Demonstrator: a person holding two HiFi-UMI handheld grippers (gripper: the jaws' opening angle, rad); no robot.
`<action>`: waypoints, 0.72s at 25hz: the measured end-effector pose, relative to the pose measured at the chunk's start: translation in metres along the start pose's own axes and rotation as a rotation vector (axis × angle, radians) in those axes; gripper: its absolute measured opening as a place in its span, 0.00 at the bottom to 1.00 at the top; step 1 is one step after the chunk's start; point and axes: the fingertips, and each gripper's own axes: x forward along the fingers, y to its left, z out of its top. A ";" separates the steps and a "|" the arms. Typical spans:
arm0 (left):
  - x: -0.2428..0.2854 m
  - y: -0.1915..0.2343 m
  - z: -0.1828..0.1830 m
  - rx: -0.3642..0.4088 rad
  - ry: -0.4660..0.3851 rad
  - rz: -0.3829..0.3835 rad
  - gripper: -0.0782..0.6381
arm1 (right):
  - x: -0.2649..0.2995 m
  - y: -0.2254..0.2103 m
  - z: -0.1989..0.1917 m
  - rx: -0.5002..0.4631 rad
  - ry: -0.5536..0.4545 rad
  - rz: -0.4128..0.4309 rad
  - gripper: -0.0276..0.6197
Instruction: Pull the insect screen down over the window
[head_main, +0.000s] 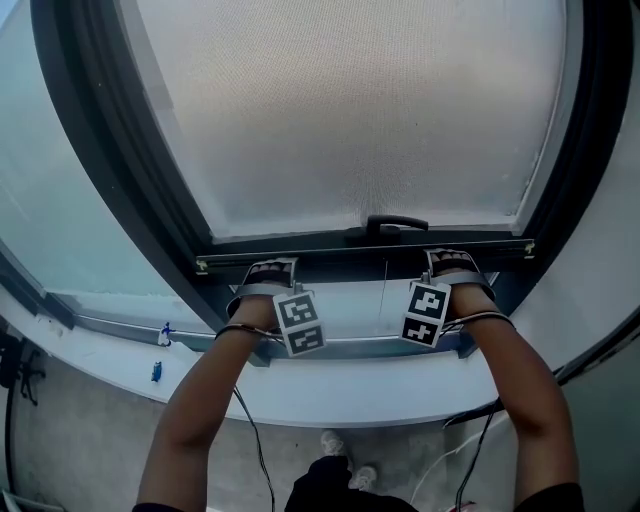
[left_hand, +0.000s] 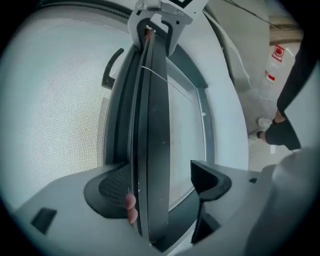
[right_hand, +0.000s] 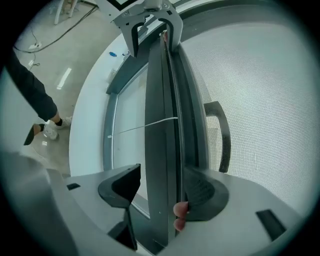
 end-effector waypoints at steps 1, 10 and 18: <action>-0.001 0.000 0.000 -0.010 -0.006 -0.016 0.64 | 0.000 0.000 0.000 -0.002 -0.003 0.007 0.46; 0.005 -0.004 0.002 -0.041 -0.012 -0.017 0.64 | 0.006 0.006 -0.001 -0.023 0.017 0.015 0.46; 0.012 0.004 0.003 -0.053 0.009 0.017 0.63 | 0.013 -0.002 0.000 -0.012 0.036 -0.023 0.45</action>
